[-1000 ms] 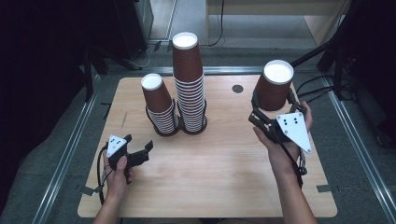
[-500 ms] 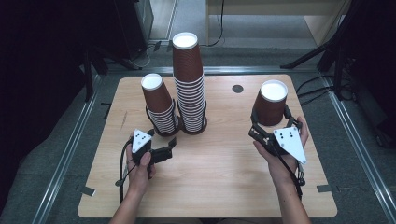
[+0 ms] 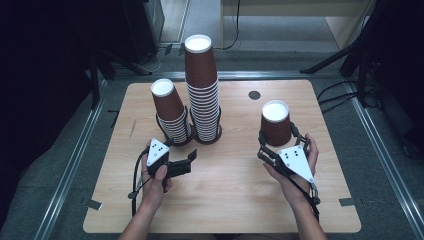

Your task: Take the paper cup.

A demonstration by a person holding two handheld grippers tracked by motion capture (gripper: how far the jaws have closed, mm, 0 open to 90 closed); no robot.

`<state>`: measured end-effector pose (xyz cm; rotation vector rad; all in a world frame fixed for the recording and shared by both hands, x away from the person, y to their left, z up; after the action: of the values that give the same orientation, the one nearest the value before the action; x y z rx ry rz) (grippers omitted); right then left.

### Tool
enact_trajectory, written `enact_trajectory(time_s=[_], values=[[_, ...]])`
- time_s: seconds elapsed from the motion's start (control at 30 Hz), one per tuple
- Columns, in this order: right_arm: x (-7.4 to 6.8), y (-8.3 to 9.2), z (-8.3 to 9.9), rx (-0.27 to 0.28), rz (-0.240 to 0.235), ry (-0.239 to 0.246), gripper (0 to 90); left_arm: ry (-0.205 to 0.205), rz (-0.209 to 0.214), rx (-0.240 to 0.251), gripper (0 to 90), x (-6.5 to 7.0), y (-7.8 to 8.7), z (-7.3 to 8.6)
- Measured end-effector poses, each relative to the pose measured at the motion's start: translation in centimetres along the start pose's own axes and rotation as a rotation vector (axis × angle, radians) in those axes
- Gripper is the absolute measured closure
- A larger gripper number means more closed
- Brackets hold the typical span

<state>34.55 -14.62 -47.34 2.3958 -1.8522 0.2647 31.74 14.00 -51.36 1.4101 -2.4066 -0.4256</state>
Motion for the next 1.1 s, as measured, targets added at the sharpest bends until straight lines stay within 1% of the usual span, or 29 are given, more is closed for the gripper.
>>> enact_trajectory(time_s=[0.1,0.23,0.33,0.4,0.43,0.47,0.57,0.63,0.83,0.9,1.0,1.03,1.07,1.1], values=[[-0.9,-0.1,0.5,-0.003,-0.020,0.030,12.7,-0.004,0.014,0.004,7.9,0.5,-0.1,-0.1],[-1.9,-0.4,1.4,-0.026,-0.034,0.073,12.8,-0.010,0.037,-0.004,7.9,1.1,-0.2,0.0],[-2.7,-0.5,1.9,-0.030,-0.040,0.135,12.7,-0.020,0.058,-0.006,7.9,1.6,-0.3,0.0],[-3.3,-0.5,2.3,-0.031,-0.051,0.176,12.7,-0.018,0.071,-0.003,7.9,1.9,-0.3,0.0],[-3.3,-0.5,2.3,-0.031,-0.051,0.176,12.7,-0.018,0.071,-0.003,7.8,1.9,-0.3,0.0],[-3.9,-0.5,2.6,-0.032,-0.060,0.220,12.6,-0.018,0.078,-0.001,7.8,2.0,-0.3,0.0],[-4.7,-0.5,3.0,-0.031,-0.076,0.268,12.6,-0.018,0.092,0.001,7.8,2.3,-0.2,-0.1],[-5.2,-0.5,3.3,-0.032,-0.086,0.291,12.6,-0.016,0.097,0.004,7.8,2.4,-0.1,-0.1],[-6.3,-0.4,3.8,-0.030,-0.104,0.359,12.6,-0.010,0.138,0.012,6.1,2.9,0.1,-0.4],[-6.6,-0.4,4.0,-0.033,-0.113,0.380,12.6,-0.002,0.167,0.016,3.2,3.2,0.1,-0.6],[-7.3,-0.3,4.3,-0.033,-0.132,0.401,12.6,-0.006,0.181,0.017,2.8,3.5,0.1,-0.7],[-7.3,-0.3,4.3,-0.033,-0.132,0.401,12.6,-0.006,0.181,0.017,2.8,3.5,0.1,-0.7],[-7.8,-0.3,4.5,-0.034,-0.149,0.408,12.5,-0.010,0.190,0.014,2.2,3.7,0.2,-0.7],[-8.0,-0.3,4.6,-0.034,-0.154,0.411,12.5,-0.012,0.195,0.013,2.0,3.8,0.2,-0.7]])
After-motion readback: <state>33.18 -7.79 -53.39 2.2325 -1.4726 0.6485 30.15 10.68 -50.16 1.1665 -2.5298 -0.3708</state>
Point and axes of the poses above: each handheld gripper's, and its own axes: y roughly backward along the jaws, z roughly out of its underside, x roughly to its right, the point moved 7 cm from there along -y, roughly forward along the jaws, and after that the axes turned 5 degrees about -x, right-handed, at the moved point
